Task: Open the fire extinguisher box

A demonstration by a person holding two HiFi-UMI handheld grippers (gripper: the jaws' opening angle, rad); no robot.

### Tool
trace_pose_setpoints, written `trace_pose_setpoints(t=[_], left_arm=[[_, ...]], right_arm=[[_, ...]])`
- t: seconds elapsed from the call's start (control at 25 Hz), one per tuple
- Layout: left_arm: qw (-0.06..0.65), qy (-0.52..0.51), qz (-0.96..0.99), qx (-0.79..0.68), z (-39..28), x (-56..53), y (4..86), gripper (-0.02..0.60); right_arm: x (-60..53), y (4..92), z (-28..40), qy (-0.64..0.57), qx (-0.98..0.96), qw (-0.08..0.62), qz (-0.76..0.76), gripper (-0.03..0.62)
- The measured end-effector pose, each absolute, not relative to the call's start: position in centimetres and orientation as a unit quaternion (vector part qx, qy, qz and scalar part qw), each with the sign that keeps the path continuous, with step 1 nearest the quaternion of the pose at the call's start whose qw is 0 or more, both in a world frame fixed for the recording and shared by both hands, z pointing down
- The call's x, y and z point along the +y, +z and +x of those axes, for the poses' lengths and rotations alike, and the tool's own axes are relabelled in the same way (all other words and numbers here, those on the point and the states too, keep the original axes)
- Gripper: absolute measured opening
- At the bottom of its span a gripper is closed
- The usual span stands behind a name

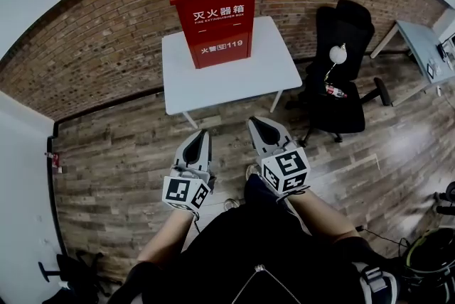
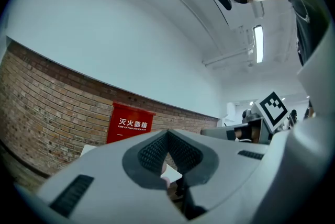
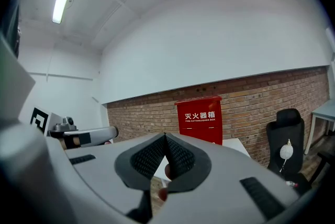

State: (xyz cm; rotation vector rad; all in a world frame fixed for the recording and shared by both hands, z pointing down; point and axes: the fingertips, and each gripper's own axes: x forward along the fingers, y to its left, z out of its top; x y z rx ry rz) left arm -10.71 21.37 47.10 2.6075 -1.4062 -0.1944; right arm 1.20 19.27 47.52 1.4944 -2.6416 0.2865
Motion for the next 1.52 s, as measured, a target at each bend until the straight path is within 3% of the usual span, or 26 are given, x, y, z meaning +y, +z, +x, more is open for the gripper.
trace_pose_setpoints(t=[0.68, 1.52], left_arm=[[0.064, -0.059, 0.847, -0.525, -5.5, 8.0, 45.6, 0.051], [0.087, -0.058, 0.847, -0.521, -9.5, -8.7, 46.6, 0.051]], right_arm=[[3.8, 46.9, 6.6, 0.092, -0.900, 0.045, 0.424, 0.017], [-12.3, 47.9, 3.9, 0.101, -0.893, 0.058, 0.435, 0.017]])
